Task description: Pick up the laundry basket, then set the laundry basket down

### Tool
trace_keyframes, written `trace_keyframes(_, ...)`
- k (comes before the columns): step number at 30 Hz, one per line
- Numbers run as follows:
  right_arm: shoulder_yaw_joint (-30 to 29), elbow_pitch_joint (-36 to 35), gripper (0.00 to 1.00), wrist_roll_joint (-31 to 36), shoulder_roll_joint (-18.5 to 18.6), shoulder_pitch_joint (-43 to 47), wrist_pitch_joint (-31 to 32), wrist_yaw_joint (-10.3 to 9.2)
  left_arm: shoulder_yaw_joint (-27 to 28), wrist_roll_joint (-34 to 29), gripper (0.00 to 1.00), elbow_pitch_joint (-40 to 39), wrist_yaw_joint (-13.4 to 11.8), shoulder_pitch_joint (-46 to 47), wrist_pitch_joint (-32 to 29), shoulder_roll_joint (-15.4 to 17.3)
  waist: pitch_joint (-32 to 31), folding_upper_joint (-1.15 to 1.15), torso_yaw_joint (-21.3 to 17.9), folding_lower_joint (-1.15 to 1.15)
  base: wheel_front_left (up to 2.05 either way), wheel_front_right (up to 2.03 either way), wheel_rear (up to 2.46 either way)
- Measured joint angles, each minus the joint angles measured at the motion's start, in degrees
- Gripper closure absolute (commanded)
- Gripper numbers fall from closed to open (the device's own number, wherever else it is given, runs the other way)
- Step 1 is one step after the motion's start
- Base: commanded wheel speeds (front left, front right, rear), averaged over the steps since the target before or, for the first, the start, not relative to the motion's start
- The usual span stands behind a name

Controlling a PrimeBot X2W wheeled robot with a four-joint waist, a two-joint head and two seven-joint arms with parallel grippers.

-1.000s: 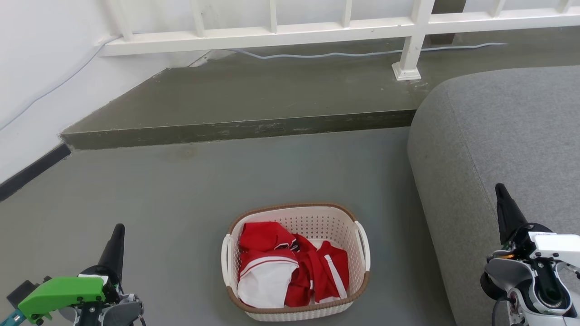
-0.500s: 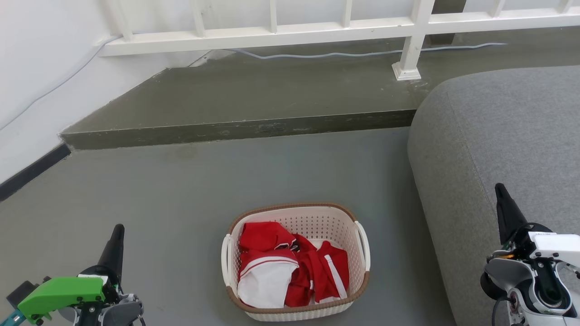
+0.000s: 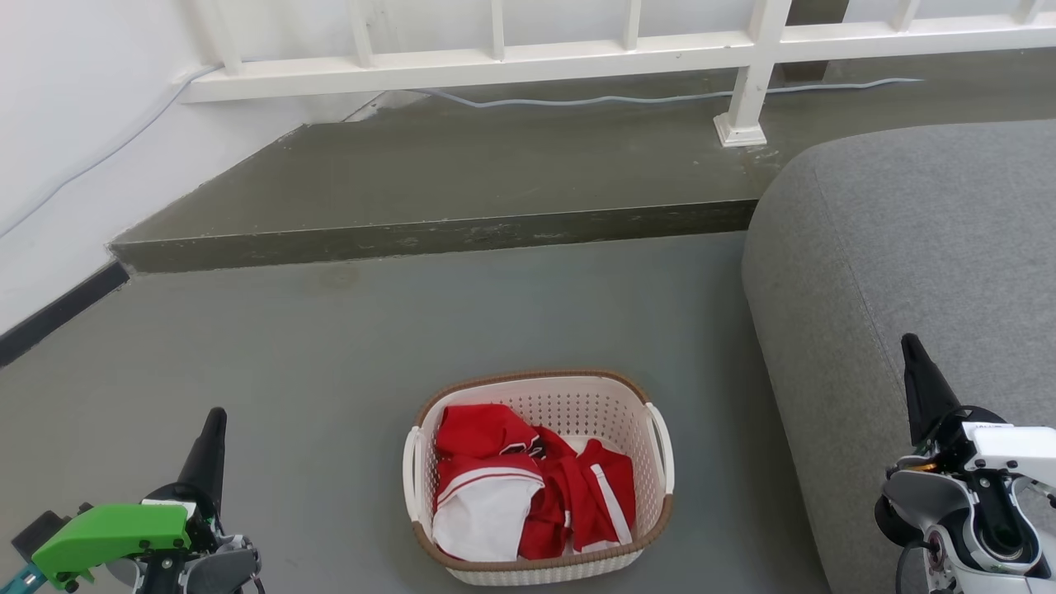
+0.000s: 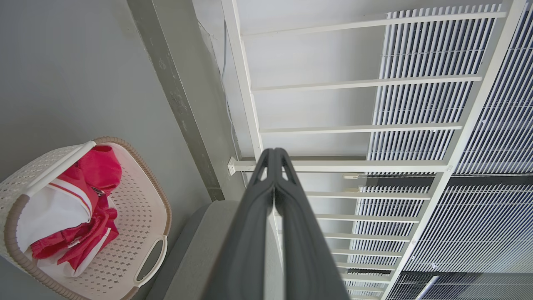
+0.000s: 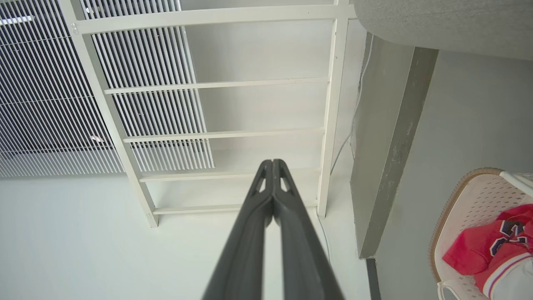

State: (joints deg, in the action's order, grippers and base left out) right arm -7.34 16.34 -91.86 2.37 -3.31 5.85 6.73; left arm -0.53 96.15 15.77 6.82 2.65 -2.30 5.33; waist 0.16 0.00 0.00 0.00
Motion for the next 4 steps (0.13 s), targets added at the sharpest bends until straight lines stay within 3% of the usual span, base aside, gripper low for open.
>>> trace_keyframes(4,-0.01,-0.01,1.00,0.00,0.00,0.00,0.00,0.00,0.03,0.00,1.00,0.04,0.00,0.02,0.00,-0.01,0.00,0.00,0.00,0.00,0.00,0.00,0.00)
